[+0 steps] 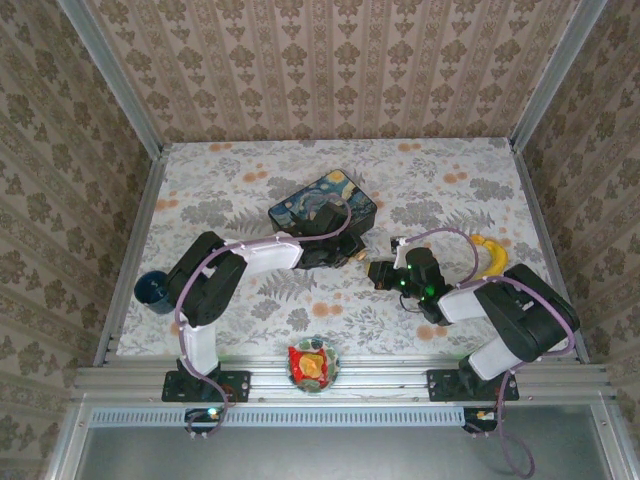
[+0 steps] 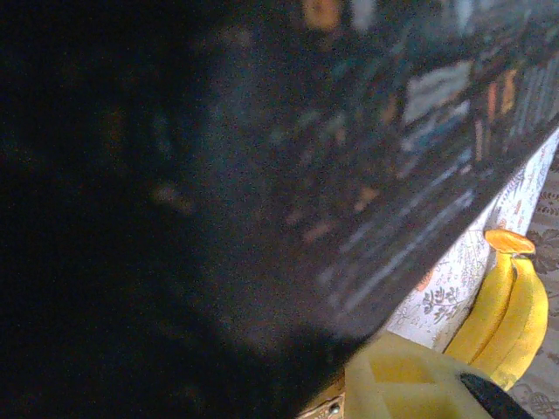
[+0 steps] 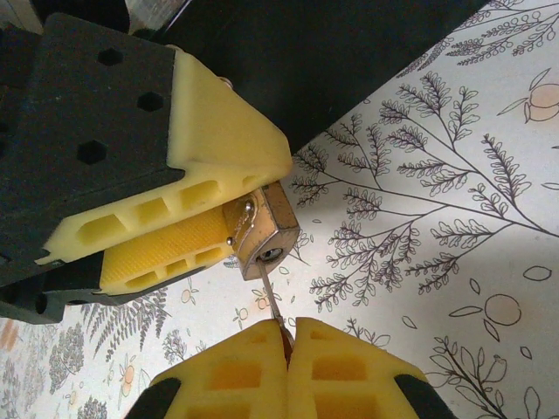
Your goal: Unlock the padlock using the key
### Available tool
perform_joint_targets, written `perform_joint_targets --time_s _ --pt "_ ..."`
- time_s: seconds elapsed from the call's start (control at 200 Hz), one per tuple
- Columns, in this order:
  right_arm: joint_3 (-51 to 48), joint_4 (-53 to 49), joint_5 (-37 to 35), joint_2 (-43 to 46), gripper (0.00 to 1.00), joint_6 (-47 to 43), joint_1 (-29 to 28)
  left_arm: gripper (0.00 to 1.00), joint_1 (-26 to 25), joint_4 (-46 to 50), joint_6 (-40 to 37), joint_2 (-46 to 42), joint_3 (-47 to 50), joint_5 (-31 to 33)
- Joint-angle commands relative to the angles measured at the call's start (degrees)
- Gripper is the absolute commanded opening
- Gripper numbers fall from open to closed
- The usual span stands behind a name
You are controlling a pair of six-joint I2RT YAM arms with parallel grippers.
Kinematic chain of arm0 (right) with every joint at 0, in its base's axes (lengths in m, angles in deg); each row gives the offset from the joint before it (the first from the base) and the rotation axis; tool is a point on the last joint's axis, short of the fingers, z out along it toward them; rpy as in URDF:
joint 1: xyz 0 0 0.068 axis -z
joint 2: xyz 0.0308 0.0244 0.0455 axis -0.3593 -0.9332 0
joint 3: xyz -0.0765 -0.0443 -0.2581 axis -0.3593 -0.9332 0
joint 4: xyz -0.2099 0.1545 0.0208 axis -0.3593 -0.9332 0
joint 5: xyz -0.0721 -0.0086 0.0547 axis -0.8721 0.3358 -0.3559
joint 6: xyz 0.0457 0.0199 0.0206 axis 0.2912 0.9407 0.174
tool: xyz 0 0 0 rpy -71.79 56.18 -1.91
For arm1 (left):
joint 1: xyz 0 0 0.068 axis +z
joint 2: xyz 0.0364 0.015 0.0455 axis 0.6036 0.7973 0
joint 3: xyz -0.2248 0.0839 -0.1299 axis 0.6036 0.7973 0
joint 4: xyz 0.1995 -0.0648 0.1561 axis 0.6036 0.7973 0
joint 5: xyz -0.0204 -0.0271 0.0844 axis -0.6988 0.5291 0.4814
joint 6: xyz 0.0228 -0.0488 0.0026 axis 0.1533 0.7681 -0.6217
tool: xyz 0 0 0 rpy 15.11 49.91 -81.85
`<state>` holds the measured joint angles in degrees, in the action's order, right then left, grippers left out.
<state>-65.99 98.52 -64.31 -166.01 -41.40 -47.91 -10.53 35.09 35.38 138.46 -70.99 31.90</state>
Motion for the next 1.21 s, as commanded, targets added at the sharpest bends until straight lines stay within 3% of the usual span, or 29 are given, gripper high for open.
perform_joint_targets --time_s 0.0,1.2 --pt "1.9 3.1 0.6 -0.7 0.00 -0.2 -0.2 0.07 0.0 -0.5 4.3 0.8 1.7 -8.1" --pt "3.3 -6.6 -1.5 4.0 0.00 -5.8 2.6 0.05 -0.2 -1.4 9.1 0.3 3.3 -12.1"
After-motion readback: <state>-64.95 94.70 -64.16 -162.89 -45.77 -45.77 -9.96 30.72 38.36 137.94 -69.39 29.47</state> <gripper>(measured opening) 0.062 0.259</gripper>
